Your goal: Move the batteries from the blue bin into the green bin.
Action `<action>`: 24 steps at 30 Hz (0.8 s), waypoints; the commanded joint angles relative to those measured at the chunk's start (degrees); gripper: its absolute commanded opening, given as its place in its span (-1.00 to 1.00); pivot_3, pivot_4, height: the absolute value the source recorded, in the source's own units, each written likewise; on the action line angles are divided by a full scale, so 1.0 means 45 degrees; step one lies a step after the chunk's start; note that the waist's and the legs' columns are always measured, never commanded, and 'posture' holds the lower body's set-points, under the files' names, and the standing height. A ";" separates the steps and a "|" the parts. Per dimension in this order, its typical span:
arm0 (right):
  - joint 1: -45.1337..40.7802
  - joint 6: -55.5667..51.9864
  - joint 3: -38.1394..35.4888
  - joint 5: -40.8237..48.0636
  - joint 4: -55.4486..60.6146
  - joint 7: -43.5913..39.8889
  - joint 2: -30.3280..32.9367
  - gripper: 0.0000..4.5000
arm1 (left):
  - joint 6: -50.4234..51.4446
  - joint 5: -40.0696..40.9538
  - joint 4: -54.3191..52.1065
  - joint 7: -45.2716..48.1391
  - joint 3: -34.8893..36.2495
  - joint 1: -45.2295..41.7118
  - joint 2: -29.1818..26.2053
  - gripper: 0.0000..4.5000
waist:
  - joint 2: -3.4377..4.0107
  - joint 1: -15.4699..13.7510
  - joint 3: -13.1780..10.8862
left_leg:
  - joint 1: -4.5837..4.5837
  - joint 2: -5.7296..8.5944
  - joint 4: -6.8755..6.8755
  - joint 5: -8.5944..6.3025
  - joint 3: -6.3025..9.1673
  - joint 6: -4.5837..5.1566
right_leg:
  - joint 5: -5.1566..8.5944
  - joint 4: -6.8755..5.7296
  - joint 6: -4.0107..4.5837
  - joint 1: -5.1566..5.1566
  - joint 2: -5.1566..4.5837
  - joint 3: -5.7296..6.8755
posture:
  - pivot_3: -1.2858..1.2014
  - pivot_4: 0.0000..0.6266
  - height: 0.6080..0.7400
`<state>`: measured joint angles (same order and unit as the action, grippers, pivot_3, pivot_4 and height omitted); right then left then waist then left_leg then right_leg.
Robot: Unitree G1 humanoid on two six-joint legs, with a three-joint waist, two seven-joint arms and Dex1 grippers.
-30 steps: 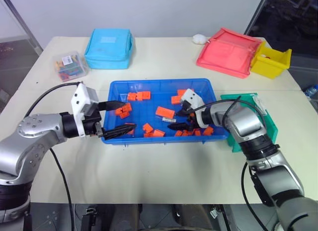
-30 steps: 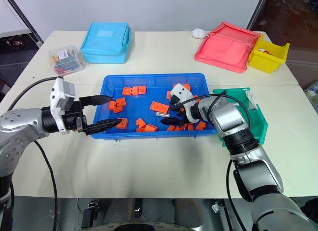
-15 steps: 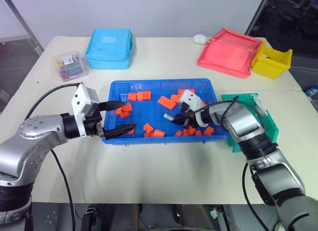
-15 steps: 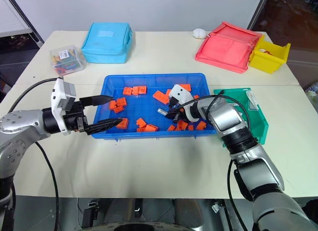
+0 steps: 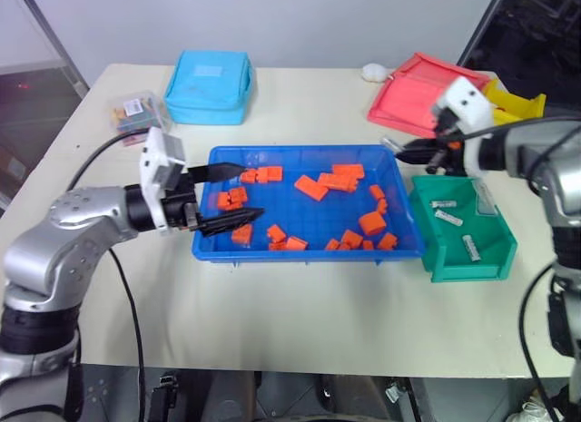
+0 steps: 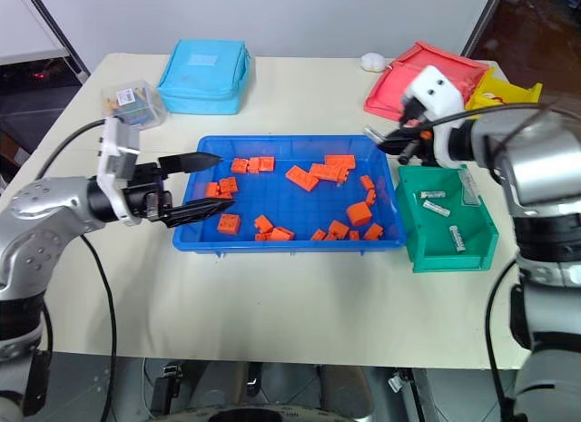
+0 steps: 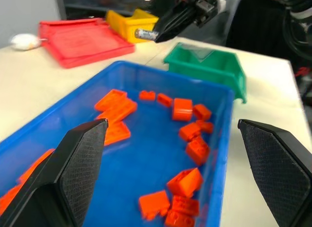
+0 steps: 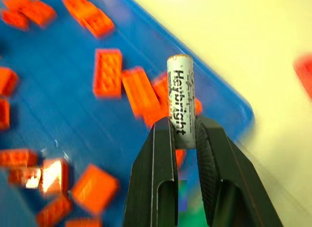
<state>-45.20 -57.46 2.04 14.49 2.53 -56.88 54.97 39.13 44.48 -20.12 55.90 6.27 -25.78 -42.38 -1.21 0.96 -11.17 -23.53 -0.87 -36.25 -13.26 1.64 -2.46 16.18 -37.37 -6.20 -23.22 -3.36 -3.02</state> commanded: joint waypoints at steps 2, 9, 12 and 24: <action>0.1341 -0.0990 -0.1879 0.0614 0.1554 -0.0016 0.1621 -0.99 | -0.0208 0.0012 0.0246 0.0767 -0.0544 -0.0699 0.0152 1.00 | 0.0003 -0.0015 -0.0001 | -0.0003 0.0000 0.0002 0.0000 -0.0002 0.0000 | 0.0000 0.0000 0.0000 -0.0004 -0.0001 -0.0003 | 0.03 -0.52 1.00; 0.4496 -0.1128 -0.3449 0.1346 0.2534 -0.0309 0.2842 -0.99 | -0.0417 -0.0362 0.1125 0.1399 -0.0907 -0.1263 0.0265 1.00 | 0.0005 0.0077 -0.0001 | 0.0010 -0.0016 -0.0002 0.0000 -0.0006 0.0001 | 0.0000 -0.0003 -0.0001 0.0004 0.0022 -0.0009 | 0.03 -0.52 1.00; 0.4823 -0.0880 -0.3612 0.1341 0.2332 0.0162 0.2533 -0.54 | -0.0462 -0.0439 0.1251 0.1475 -0.0924 -0.1329 0.0292 1.00 | 0.0006 0.0063 -0.0001 | 0.0010 -0.0015 -0.0010 0.0000 -0.0011 0.0001 | 0.0000 -0.0006 -0.0002 0.0004 0.0021 -0.0017 | 0.03 -0.52 1.00; 0.2607 0.1402 -0.3985 0.0373 -0.1875 0.3014 0.1692 0.98 | -0.1907 -0.1562 0.3027 -0.0664 0.1382 -0.1676 0.0098 1.00 | 0.0007 0.0032 -0.0002 | 0.0009 -0.0014 -0.0009 0.0001 -0.0009 0.0000 | 0.0000 -0.0011 -0.0002 -0.0002 0.0021 -0.0016 | 0.03 -0.52 1.00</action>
<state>-32.55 -54.67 -12.50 18.10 -1.76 -45.57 61.97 33.54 38.99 -8.32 55.67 7.62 -32.20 -40.98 -1.18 1.10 -11.18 -23.49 -0.94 -36.28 -13.26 1.60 -2.46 16.18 -37.41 -6.20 -23.23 -3.26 -3.09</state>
